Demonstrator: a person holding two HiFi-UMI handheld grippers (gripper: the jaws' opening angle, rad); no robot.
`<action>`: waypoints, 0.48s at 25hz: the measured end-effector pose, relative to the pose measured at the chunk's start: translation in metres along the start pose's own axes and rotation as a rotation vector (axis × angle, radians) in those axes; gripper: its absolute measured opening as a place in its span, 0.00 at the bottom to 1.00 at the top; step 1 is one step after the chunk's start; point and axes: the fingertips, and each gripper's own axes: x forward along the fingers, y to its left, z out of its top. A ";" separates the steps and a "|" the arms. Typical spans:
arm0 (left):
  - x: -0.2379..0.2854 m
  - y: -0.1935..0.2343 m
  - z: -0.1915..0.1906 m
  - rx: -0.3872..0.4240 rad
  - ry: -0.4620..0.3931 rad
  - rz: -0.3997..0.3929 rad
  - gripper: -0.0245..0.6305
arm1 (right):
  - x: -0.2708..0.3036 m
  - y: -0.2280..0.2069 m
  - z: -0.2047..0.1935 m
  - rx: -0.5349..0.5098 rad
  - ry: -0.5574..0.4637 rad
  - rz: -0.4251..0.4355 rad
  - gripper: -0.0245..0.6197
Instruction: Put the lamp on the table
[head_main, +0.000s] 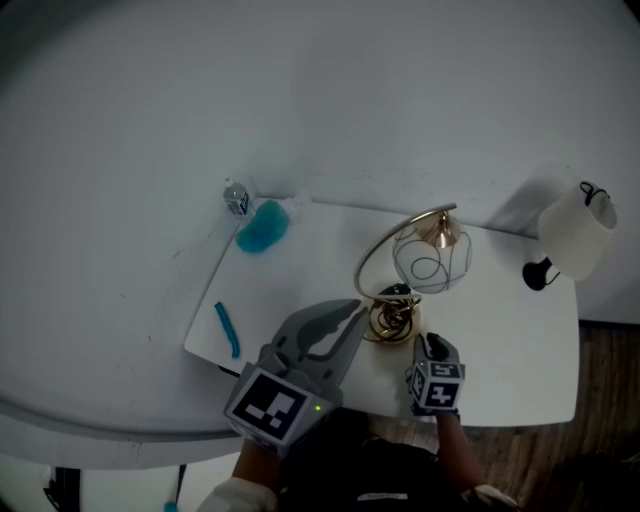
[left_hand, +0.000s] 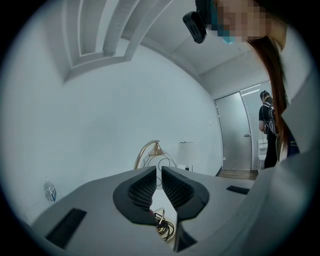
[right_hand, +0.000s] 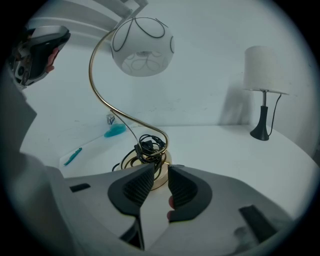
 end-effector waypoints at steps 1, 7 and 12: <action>-0.001 -0.001 0.000 -0.002 -0.001 0.000 0.10 | -0.002 0.001 -0.001 -0.001 0.001 0.001 0.17; -0.008 -0.008 -0.002 -0.011 -0.004 0.003 0.07 | -0.010 0.003 -0.006 -0.007 0.005 0.014 0.17; -0.015 -0.012 -0.004 -0.018 -0.003 0.009 0.05 | -0.015 0.010 -0.008 -0.006 0.004 0.038 0.16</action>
